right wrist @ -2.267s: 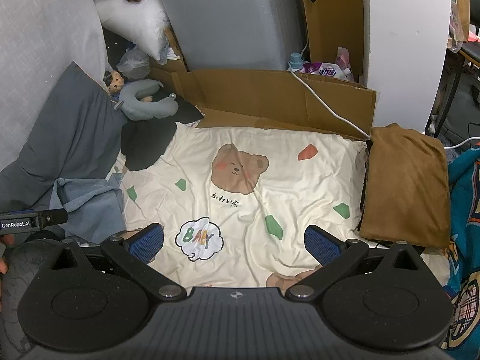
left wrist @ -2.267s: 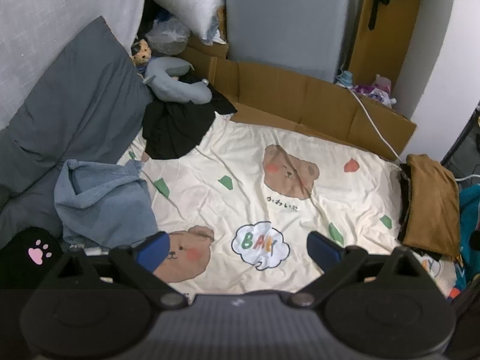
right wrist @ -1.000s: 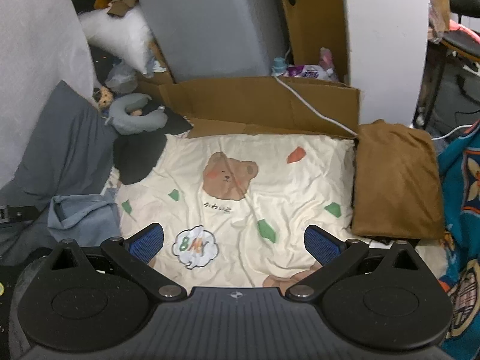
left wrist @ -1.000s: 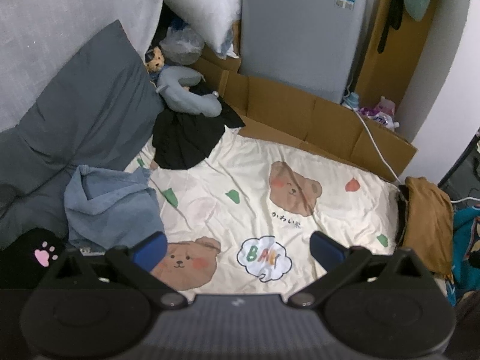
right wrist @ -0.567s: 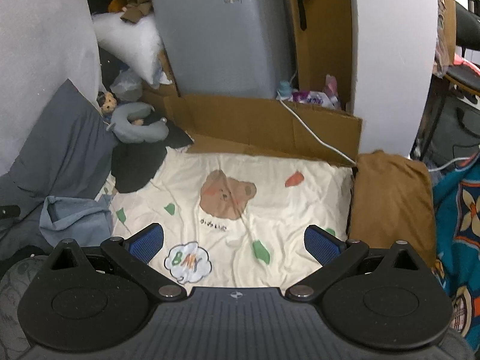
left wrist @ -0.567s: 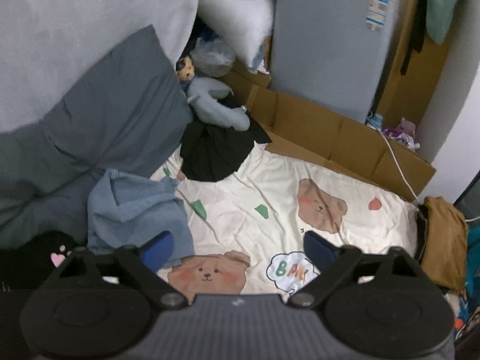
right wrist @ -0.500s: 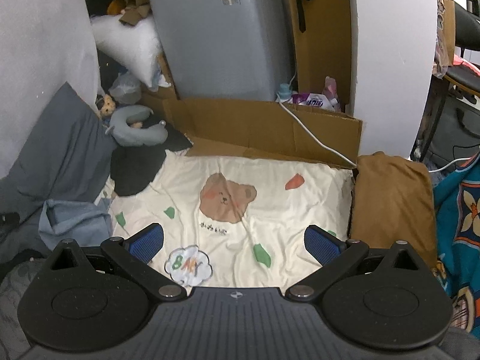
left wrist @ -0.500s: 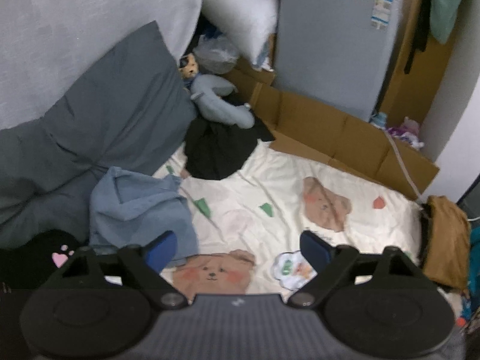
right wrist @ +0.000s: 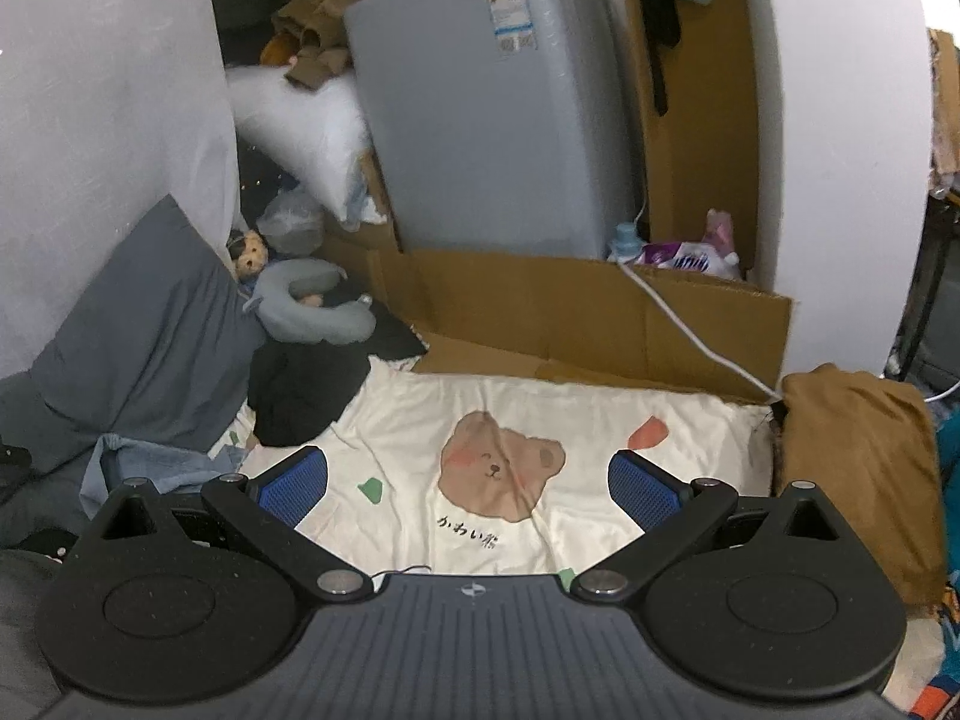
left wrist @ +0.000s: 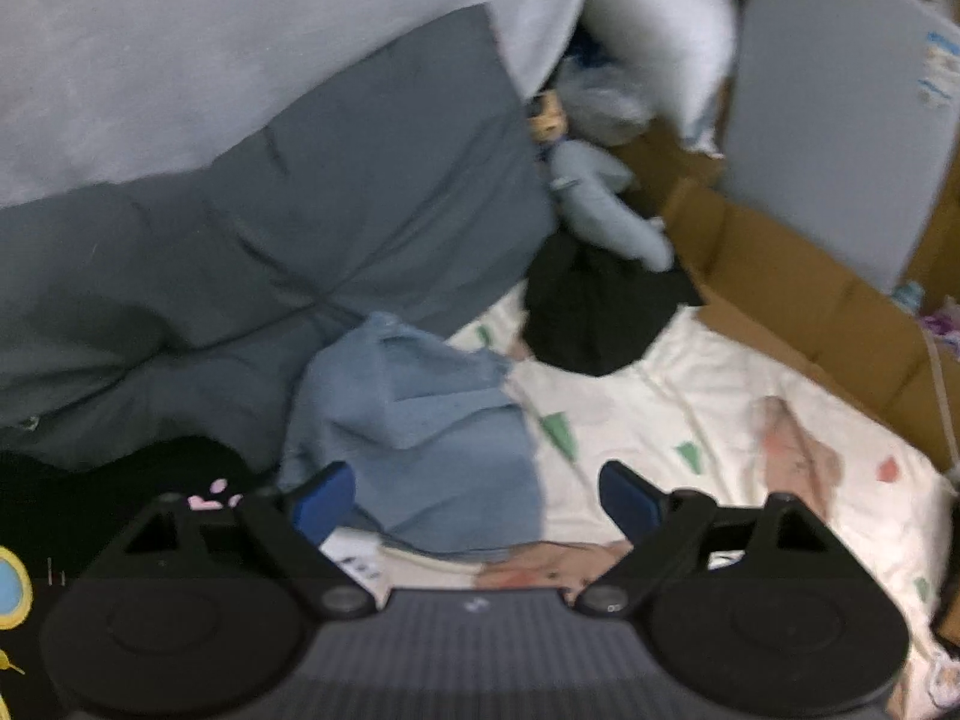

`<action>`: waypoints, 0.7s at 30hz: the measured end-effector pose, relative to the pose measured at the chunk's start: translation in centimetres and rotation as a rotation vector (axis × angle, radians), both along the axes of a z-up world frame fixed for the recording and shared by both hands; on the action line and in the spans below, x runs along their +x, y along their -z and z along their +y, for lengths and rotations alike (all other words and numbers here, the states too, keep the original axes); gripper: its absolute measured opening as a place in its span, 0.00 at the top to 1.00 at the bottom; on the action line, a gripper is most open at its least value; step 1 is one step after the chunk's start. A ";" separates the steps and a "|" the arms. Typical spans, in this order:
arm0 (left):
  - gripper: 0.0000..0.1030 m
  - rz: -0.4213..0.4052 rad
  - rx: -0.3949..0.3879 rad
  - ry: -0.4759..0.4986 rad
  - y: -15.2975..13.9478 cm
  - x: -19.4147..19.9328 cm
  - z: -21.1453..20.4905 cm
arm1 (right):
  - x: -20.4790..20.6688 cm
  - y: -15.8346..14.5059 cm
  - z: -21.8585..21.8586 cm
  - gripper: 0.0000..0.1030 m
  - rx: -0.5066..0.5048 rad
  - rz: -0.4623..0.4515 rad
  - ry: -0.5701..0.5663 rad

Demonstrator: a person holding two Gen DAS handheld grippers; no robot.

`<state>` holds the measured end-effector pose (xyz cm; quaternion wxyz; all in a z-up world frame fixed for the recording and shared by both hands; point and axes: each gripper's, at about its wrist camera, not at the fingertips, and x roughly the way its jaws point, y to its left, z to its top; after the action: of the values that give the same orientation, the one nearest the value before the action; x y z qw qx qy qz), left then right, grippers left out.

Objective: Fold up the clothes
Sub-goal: 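Move the left tool to the light-blue denim pants and close on them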

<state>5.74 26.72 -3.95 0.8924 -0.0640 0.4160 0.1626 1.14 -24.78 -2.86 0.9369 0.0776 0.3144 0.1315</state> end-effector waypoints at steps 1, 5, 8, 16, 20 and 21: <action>0.24 0.004 -0.003 -0.020 0.6 0.3 0.8 | 0.4 0.6 0.2 0.00 0.004 0.007 -0.003; 0.27 0.014 -0.005 -0.081 2.8 1.8 3.2 | 2.1 3.1 0.8 0.01 0.022 0.045 -0.008; 0.27 0.011 -0.001 -0.113 4.3 3.3 4.5 | 3.4 5.1 1.4 0.01 0.027 0.072 -0.018; 0.27 -0.007 0.056 -0.187 8.4 8.1 7.5 | 7.2 10.2 3.4 0.01 0.020 0.132 -0.071; 0.27 0.007 0.094 -0.224 11.3 10.3 9.0 | 9.3 12.9 4.9 0.01 0.012 0.173 -0.111; 0.27 0.010 0.099 -0.236 11.9 10.6 9.4 | 9.9 13.6 5.3 0.01 0.010 0.181 -0.127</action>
<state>16.34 36.12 -15.85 0.8671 -0.0675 0.4015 0.2870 11.05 -19.46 -16.44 0.8941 0.0738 0.4014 0.1844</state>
